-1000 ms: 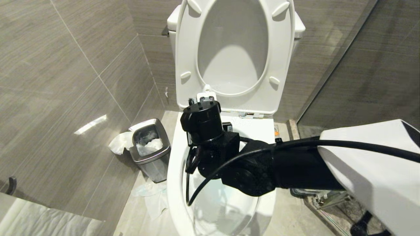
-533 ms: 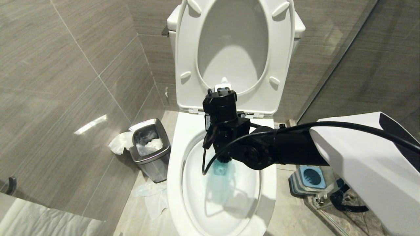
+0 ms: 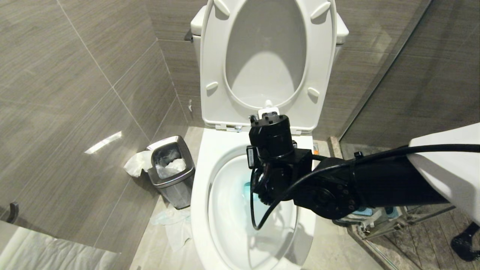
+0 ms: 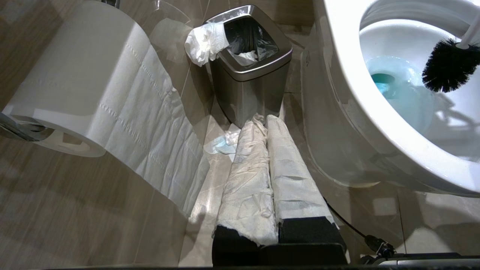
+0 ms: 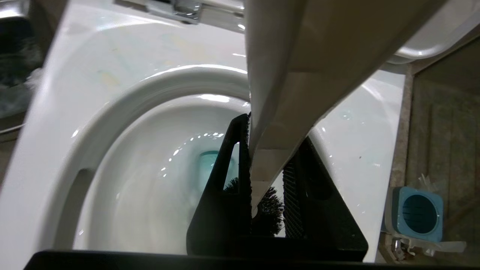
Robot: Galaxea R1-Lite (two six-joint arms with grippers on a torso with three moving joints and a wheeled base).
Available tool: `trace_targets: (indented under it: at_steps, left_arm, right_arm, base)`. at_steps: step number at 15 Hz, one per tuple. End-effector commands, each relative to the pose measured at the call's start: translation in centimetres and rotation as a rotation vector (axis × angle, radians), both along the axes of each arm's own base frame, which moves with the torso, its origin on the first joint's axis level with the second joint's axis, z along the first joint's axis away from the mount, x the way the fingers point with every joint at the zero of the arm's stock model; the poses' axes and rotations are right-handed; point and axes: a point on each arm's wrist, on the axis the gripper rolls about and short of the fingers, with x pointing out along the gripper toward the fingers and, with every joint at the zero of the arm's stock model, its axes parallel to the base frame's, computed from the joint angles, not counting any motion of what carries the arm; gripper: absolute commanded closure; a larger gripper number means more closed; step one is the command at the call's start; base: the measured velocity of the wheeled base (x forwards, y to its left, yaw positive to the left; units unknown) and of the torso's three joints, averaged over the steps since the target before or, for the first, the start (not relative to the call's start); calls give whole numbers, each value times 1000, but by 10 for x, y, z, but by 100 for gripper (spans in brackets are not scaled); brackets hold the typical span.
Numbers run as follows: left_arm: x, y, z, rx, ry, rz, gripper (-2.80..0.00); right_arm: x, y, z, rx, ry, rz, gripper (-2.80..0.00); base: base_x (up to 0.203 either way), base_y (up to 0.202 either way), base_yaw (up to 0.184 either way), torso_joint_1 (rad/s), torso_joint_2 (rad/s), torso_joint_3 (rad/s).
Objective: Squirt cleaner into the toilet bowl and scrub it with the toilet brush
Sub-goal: Scrub the toilet bowl
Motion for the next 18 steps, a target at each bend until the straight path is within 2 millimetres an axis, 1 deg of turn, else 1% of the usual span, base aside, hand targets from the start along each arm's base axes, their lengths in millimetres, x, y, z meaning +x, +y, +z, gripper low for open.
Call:
trace_targets:
  at_steps: [1,3,5,6,10,13,15,16,18]
  left_arm:
    - [0,0,0,0,1,1,0]
    - [0,0,0,0,3,1,0]
    - [0,0,0,0,1,1,0]
    - [0,0,0,0,3,1,0]
    - [0,0,0,0,2,1,0]
    - [0,0,0,0,1,1,0]
    - [0,0,0,0,2,1,0]
    - [0,0,0,0,3,1,0]
    - [0,0,0,0,3,1,0]
  right_arm:
    - [-25,5,13,23,-15,45,0]
    - [-43,17,13,25,-11,93,0]
    - [-49,26,12,27,-12,118,0]
    - [-49,30,11,30,-15,124,0]
    - [-36,44,10,49,-34,115,0]
    - [-21,44,9,54,-44,87,0]
    - [-11,41,12,57,-56,67,0]
    - [-8,39,15,55,-62,63,0]
    - [-10,36,24,66,-75,61,0]
  base:
    - [0,0,0,0,0,0]
    - [0,0,0,0,0,0]
    - [0,0,0,0,0,0]
    - [0,0,0,0,0,0]
    - [0,0,0,0,0,0]
    - [0,0,0,0,0,0]
    - [0,0,0,0,0,0]
    - [0,0,0,0,0,0]
    - [0,0,0,0,0,0]
